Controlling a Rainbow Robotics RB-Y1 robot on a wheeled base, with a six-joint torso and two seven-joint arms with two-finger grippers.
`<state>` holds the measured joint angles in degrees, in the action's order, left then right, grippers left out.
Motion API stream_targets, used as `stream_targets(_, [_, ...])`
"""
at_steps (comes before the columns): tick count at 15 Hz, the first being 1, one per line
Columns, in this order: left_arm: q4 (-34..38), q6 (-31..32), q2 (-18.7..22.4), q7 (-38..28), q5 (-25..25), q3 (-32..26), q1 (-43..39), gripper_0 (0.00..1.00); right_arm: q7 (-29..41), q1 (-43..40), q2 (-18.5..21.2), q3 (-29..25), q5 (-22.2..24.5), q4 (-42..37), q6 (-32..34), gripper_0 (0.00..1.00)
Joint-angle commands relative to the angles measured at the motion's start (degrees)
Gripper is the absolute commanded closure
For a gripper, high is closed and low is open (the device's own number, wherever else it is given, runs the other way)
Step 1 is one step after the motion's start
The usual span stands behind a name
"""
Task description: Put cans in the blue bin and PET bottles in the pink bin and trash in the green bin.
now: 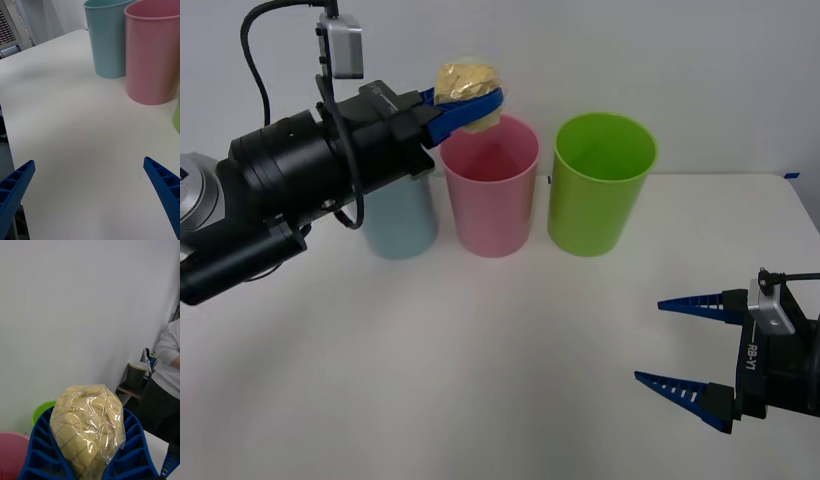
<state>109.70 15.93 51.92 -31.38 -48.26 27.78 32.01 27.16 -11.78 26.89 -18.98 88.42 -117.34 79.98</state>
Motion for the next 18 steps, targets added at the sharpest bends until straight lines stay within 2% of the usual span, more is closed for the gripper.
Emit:
stream_targets(1, [-7.39,-3.27,-2.17,0.8,3.18,6.93,10.88,1.0,0.0,0.0,0.0,0.0,0.0,0.0,0.0,0.0])
stream_targets(4, [-17.41,-3.01,-6.74,0.09,5.02,13.44,20.72,1.0,0.0,0.0,0.0,0.0,0.0,0.0,0.0,0.0])
stream_targets(8, [-24.71,-3.19,-7.79,-0.43,11.88,22.05,30.31,1.0,0.0,0.0,0.0,0.0,0.0,0.0,0.0,0.0])
stream_targets(12, [-35.43,-3.19,-12.72,-1.58,12.32,26.71,36.63,1.0,0.0,0.0,0.0,0.0,0.0,0.0,0.0,0.0])
stream_targets(15, [-42.46,-3.27,-15.27,-4.74,14.6,33.83,41.91,1.0,0.0,0.0,0.0,0.0,0.0,0.0,0.0,0.0])
stream_targets(18, [-47.03,-3.89,-17.46,-8.61,14.6,39.54,46.13,1.0,0.0,0.0,0.0,0.0,0.0,0.0,0.0,0.0])
